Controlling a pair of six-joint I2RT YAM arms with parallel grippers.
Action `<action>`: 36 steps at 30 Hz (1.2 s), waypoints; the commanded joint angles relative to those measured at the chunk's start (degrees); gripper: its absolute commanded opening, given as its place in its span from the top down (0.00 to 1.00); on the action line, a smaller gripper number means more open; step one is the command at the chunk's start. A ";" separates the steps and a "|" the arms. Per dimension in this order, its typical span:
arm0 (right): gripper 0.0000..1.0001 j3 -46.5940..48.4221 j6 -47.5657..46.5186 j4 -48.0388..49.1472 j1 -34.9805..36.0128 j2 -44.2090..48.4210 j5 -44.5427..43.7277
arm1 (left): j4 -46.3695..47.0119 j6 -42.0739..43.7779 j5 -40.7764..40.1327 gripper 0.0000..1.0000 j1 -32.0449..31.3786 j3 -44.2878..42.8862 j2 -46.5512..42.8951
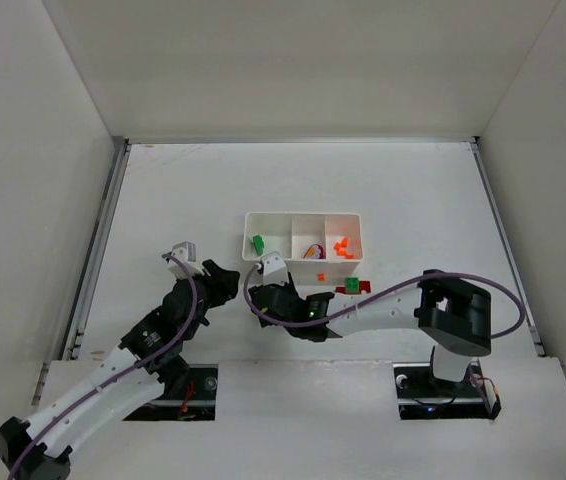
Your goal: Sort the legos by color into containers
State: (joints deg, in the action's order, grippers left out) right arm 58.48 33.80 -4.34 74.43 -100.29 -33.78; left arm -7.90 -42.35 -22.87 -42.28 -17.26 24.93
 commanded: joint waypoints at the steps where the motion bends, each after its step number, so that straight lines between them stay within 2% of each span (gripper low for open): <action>1: 0.40 2.17 -0.75 0.82 -1.00 -1.66 1.08 | -0.01 -0.63 0.29 0.56 -0.38 0.73 -0.32; 7: 0.47 2.17 -0.76 0.82 -1.79 -2.19 1.79 | -1.24 -1.16 0.64 0.56 -0.65 0.64 -1.11; 13: 0.72 1.64 0.03 0.91 -1.79 -1.67 1.70 | -3.00 -1.42 0.90 0.55 -0.47 0.82 -2.60; 16: 0.76 0.59 0.65 1.17 -1.79 0.61 1.26 | -3.26 -1.51 0.90 0.54 -0.65 0.65 -3.66; 21: 0.78 -4.85 3.72 4.68 -1.88 9.30 1.43 | -3.35 -3.61 2.39 0.51 -1.00 -0.32 -6.72; 26: 0.78 -11.62 7.85 11.18 -4.07 19.94 4.59 | -0.37 -7.30 6.51 0.40 -1.26 -0.41 -11.21; 31: 0.78 -16.55 12.42 18.12 -8.20 27.51 11.26 | 7.18 -11.17 12.40 0.31 -2.32 1.70 -12.54; 36: 0.78 -20.33 19.01 26.03 -12.68 30.68 19.09 | 16.67 -13.28 15.05 0.24 -3.64 4.24 -12.01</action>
State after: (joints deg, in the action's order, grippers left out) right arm 39.79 47.42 12.53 63.37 -71.05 -21.02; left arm -0.60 -52.93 -11.00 -45.25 -14.37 12.71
